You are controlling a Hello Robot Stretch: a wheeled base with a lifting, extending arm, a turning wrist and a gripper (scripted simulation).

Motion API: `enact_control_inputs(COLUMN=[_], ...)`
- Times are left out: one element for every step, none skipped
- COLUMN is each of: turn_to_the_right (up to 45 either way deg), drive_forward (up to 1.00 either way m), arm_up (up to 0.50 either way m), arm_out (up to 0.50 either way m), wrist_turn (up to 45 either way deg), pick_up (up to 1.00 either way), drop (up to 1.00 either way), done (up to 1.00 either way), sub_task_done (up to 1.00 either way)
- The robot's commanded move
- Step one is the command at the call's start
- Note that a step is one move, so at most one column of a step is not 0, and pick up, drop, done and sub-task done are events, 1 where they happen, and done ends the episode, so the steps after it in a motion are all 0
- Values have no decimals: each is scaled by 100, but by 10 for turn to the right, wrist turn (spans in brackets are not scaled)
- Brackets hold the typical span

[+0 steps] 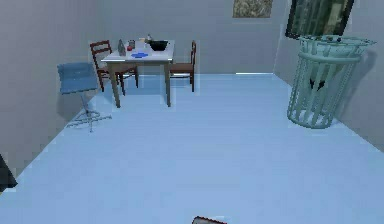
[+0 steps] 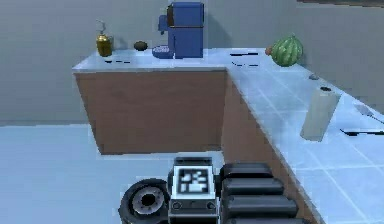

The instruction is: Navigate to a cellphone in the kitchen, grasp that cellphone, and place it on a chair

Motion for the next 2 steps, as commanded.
enact_control_inputs(turn_to_the_right=[0, 60], drive_forward=[15, 0], arm_up=[0, 0], arm_out=[0, 0], wrist_turn=[0, 0], pick_up=[0, 0], drop=[0, 0], done=[0, 0], sub_task_done=[0, 0])
